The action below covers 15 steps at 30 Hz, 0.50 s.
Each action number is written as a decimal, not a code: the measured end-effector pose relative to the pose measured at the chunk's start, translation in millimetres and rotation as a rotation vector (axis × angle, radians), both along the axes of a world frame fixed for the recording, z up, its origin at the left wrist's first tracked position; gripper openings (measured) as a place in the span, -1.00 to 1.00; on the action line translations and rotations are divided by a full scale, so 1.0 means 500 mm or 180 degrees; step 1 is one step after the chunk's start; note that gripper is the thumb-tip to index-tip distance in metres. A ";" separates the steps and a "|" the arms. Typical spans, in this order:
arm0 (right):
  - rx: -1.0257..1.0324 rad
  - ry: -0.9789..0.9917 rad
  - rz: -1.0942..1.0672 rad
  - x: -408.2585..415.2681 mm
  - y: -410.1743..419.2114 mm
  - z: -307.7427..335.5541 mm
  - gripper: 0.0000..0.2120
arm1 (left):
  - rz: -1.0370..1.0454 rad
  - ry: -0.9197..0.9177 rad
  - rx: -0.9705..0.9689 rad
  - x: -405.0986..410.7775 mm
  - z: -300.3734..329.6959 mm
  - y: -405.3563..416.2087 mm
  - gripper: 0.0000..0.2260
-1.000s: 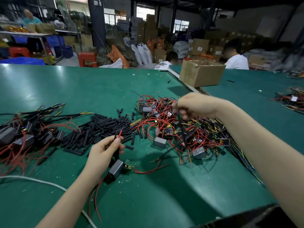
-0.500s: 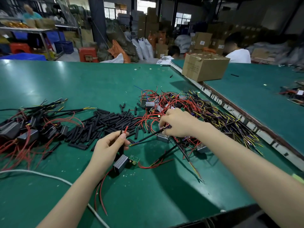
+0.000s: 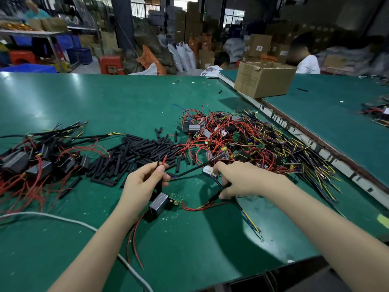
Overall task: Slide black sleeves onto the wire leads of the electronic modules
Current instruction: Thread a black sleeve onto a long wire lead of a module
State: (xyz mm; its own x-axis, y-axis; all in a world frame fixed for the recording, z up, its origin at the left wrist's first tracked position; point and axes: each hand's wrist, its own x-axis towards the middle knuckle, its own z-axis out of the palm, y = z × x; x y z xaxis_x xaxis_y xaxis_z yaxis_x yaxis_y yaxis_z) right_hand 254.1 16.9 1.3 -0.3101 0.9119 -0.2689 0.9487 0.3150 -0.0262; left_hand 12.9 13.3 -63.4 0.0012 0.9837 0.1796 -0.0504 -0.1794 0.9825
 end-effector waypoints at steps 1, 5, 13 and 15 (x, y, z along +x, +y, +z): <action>0.0047 -0.0073 0.0113 0.005 -0.001 0.000 -0.44 | 0.0002 0.0002 -0.0001 0.001 0.000 0.000 -0.88; 0.0552 -0.0649 0.0597 0.010 -0.010 -0.014 -0.69 | -0.0005 -0.0054 -0.0033 0.005 0.001 0.000 -0.88; 0.0499 0.0048 0.0183 0.000 -0.011 0.045 -0.79 | -0.0011 -0.0060 -0.0089 0.004 0.002 -0.001 -0.88; 0.0712 0.0329 0.0184 -0.010 -0.019 0.065 -0.83 | -0.0013 -0.0110 -0.0099 0.006 0.003 -0.002 -0.87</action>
